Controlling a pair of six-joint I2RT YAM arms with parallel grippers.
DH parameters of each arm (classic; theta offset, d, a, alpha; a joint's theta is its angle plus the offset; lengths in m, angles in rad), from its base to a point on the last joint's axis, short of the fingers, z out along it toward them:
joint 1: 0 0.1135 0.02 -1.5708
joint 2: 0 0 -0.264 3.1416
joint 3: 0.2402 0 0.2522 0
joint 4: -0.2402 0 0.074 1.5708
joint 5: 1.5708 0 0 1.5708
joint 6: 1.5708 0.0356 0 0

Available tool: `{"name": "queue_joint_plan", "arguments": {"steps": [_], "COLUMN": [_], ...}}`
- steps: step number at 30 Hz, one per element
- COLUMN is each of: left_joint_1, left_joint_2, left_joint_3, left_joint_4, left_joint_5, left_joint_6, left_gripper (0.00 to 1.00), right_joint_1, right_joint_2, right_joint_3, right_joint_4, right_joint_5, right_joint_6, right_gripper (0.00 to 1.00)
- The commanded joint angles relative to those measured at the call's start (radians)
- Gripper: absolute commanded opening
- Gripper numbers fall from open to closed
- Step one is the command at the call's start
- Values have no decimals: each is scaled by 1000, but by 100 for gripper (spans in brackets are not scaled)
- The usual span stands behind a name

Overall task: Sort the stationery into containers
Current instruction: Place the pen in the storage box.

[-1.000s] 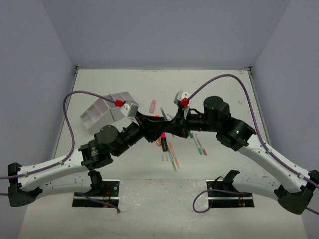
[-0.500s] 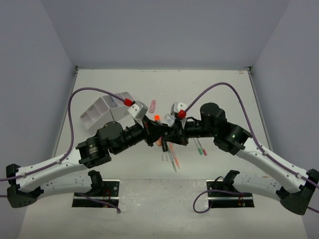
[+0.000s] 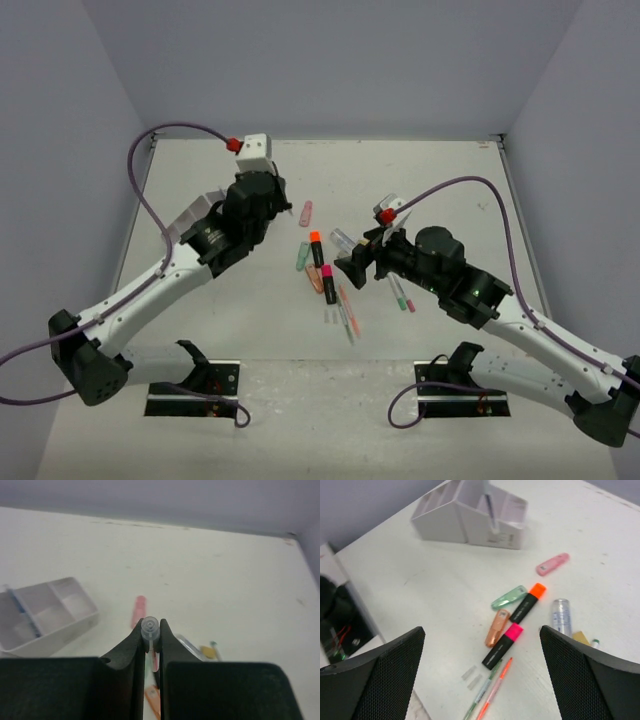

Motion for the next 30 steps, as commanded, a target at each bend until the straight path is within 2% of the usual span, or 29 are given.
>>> {"name": "queue_joint_plan", "arguments": {"steps": [1,4,7,13,19,20,22,26,30], "left_joint_1": [200,283,369,431,442,442,442,442,442], "left_joint_2": [79,152,198,230,271,275,284,276,217], "left_joint_3": [63,100,118,69,19,12,2,-13,-15], "left_joint_4": [-26,-19,-12,49,64,63,51,35,11], "left_joint_5": [-255,-331,-327,-296,-246,-244,-246,-239,-212], "left_joint_6": [-36,-42,-40,-12,-34,-38,-54,-69,-81], "left_gripper": [0,0,0,0,0,3,20,46,57], "right_joint_1": [0,-5,-10,-12,-14,-14,-15,-24,-45], "right_joint_2": [-55,-77,-86,-62,-60,-56,-42,-18,12], "right_joint_3": [-76,-107,-126,-119,-118,-118,-116,-108,-101], "right_joint_4": [47,47,49,52,55,56,56,56,51], "right_joint_5": [293,297,276,236,221,215,207,192,142], "right_joint_6": [118,113,114,118,116,116,118,126,143], "right_gripper": [99,99,99,99,99,99,99,99,99]}}
